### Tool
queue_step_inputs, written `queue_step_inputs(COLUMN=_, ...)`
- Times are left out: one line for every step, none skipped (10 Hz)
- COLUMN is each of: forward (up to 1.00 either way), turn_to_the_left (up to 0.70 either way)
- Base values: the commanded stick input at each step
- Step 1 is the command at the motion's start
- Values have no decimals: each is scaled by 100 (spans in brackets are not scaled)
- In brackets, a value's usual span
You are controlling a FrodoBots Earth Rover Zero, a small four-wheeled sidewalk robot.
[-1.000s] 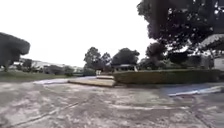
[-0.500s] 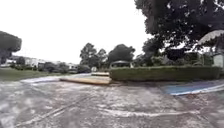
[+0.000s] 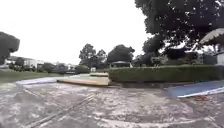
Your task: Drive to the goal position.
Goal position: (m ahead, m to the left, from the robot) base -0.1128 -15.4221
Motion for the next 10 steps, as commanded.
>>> queue_step_inputs(forward=50, turn_to_the_left=0)
queue_step_inputs(forward=50, turn_to_the_left=0)
queue_step_inputs(forward=50, turn_to_the_left=0)
queue_step_inputs(forward=50, turn_to_the_left=0)
queue_step_inputs(forward=50, turn_to_the_left=0)
queue_step_inputs(forward=50, turn_to_the_left=0)
queue_step_inputs(forward=50, turn_to_the_left=0)
queue_step_inputs(forward=50, turn_to_the_left=0)
queue_step_inputs(forward=50, turn_to_the_left=0)
queue_step_inputs(forward=50, turn_to_the_left=0)
